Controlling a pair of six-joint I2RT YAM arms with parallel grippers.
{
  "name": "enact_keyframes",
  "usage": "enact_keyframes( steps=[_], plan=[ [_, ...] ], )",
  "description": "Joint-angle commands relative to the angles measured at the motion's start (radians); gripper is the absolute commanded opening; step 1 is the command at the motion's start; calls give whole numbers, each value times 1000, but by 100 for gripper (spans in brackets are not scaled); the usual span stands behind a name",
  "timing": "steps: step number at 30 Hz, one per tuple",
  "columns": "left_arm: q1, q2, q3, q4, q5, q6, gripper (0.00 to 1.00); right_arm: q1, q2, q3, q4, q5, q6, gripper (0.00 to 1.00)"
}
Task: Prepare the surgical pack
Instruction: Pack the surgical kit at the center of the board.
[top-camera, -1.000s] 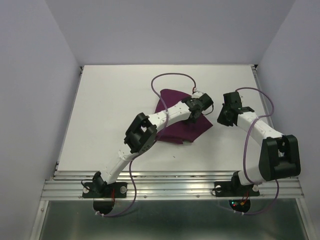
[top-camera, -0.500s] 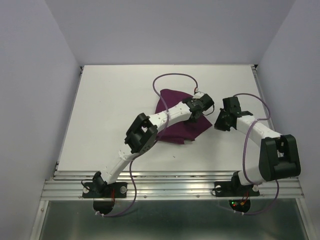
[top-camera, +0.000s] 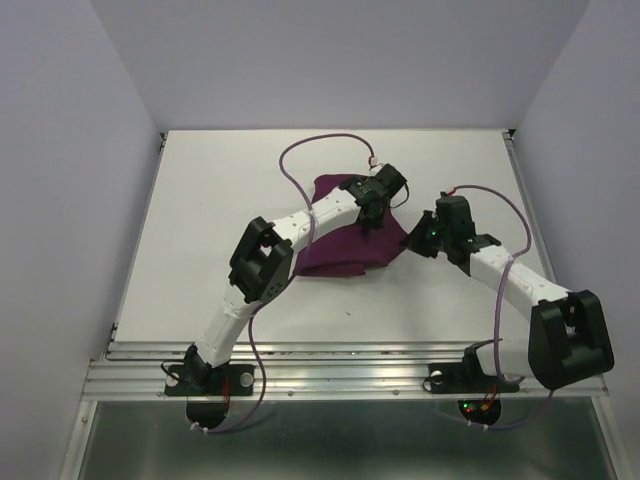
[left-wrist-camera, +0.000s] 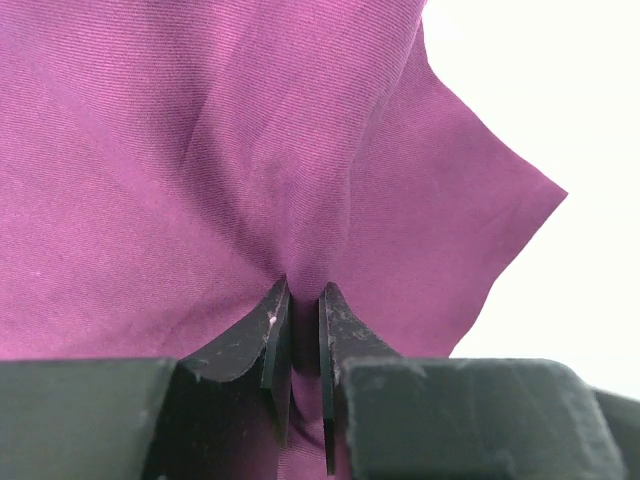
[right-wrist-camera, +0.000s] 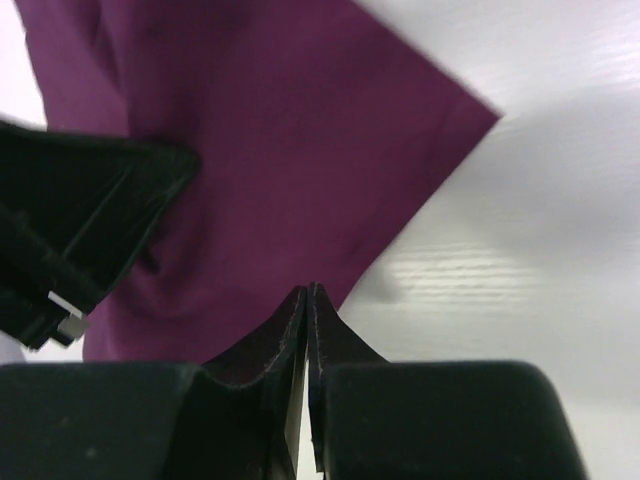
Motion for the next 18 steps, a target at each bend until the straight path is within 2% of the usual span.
enact_keyframes(
  steps=[1, 6, 8, 14, 18],
  plan=[
    [-8, -56, 21, 61, 32, -16, 0, 83, -43, -47, 100, -49, 90, 8],
    [-8, -38, 33, 61, 41, -19, 0, 183, -23, -96, 186, -66, 156, 8],
    [-8, -36, 33, 62, 45, -23, 0, 208, -3, -122, 282, -92, 173, 8],
    [-6, -39, 36, 64, 47, -32, 0, 254, 96, -218, 491, -141, 238, 8],
    [-6, -41, 41, 65, 62, -35, 0, 254, 127, -242, 522, -137, 241, 7]
  ],
)
